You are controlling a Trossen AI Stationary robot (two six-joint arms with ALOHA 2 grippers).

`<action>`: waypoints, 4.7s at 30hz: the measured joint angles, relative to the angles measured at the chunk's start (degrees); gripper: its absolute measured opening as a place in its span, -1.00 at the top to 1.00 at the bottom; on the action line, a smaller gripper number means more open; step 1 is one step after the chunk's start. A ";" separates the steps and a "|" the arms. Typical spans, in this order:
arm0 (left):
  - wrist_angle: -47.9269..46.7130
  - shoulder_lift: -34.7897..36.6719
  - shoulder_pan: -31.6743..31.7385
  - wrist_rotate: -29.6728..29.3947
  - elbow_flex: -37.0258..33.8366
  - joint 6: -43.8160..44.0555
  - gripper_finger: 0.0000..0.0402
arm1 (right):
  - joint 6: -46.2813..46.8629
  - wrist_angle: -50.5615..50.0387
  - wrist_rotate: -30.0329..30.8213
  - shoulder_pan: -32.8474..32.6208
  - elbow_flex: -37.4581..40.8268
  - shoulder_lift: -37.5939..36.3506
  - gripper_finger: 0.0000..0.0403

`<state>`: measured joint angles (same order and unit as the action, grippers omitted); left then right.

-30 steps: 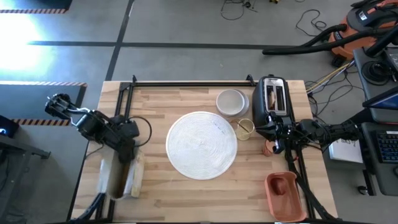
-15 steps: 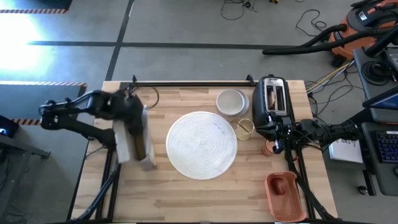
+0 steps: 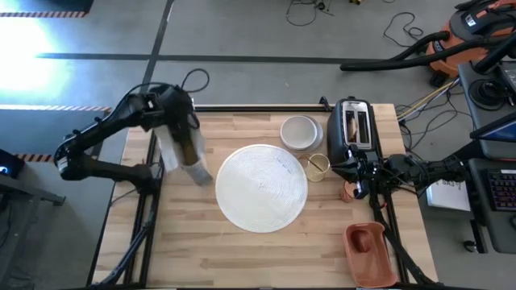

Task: Arrange a breakfast setting
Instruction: Move the cereal to the top left of the table

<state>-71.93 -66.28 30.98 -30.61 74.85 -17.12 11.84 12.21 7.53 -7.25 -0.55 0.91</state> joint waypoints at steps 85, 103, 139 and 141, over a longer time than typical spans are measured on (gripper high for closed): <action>16.44 0.49 19.00 4.12 -0.98 -32.93 0.40 | 0.00 0.00 0.00 0.00 -0.01 -0.02 0.83; 17.42 -0.65 18.12 4.15 0.65 -30.42 -0.08 | 0.00 0.00 0.00 0.02 -0.01 -0.01 0.83; -12.90 2.47 -39.36 8.56 13.91 53.70 -0.07 | 0.00 0.00 0.00 0.02 -0.01 -0.01 0.83; -11.85 1.09 -47.69 2.85 11.51 64.53 -0.07 | 0.00 0.00 0.00 0.02 0.01 -0.02 0.83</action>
<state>-83.79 -65.19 -16.71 -27.76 86.36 47.41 11.84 12.21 7.53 -7.22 -0.54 0.89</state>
